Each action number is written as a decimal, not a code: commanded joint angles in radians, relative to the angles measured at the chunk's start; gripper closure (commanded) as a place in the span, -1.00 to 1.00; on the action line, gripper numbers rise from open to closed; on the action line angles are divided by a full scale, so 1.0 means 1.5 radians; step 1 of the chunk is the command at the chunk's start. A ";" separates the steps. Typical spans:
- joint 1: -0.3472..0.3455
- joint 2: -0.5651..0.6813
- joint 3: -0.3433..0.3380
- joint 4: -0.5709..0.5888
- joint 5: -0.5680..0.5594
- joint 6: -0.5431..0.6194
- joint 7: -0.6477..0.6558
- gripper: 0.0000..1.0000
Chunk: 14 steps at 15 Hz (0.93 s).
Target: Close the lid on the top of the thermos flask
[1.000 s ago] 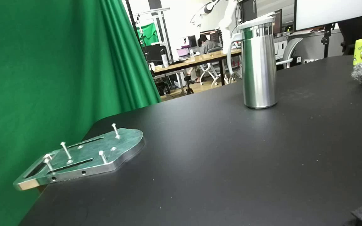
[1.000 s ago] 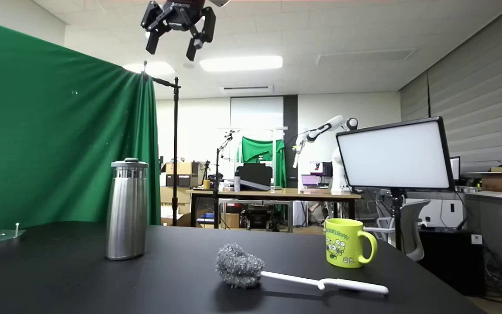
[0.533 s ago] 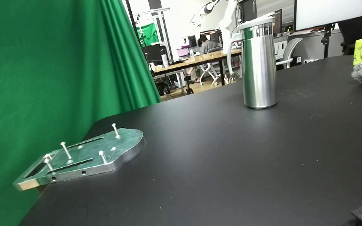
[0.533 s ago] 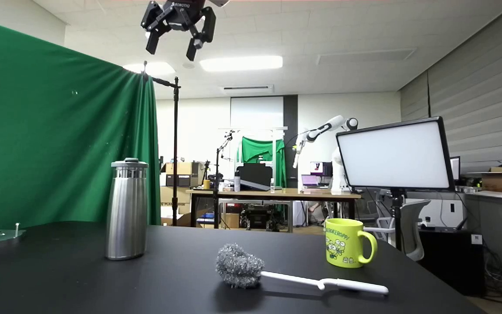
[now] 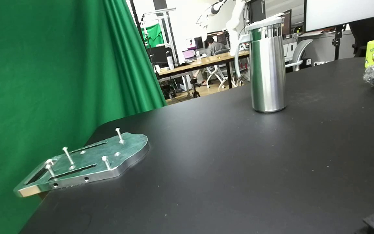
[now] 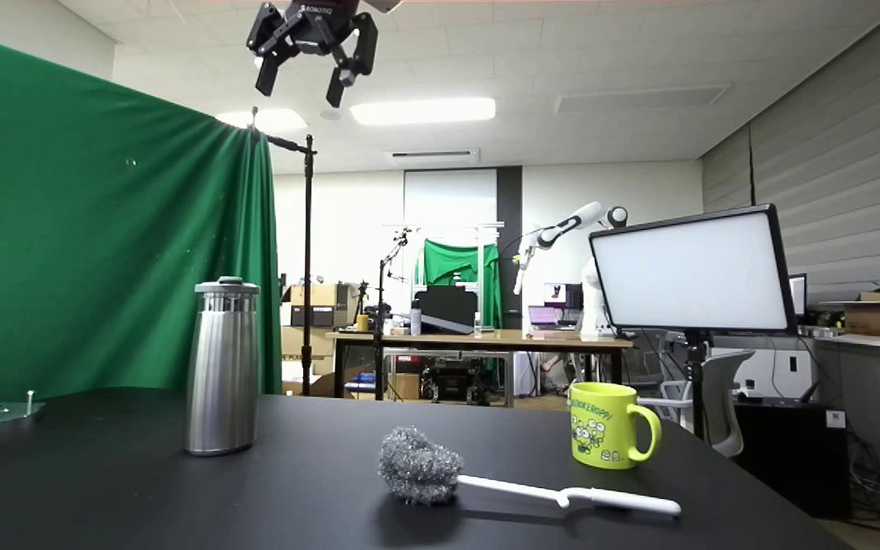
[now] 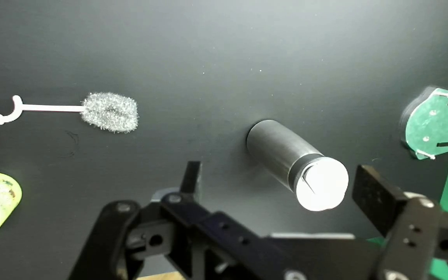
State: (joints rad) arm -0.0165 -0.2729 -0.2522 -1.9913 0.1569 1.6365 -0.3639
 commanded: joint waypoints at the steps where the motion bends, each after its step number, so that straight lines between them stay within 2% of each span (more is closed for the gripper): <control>1: -0.016 0.001 0.031 0.004 -0.002 0.018 0.013 -1.00; 3: -0.014 0.006 0.044 0.006 0.001 0.031 0.018 -1.00; 5: -0.011 0.012 0.056 0.007 0.003 0.042 0.019 -0.46; 14: 0.002 0.071 0.111 0.010 0.001 0.092 0.041 0.79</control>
State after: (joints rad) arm -0.0224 -0.1949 -0.1098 -1.9913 0.1574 1.7614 -0.3443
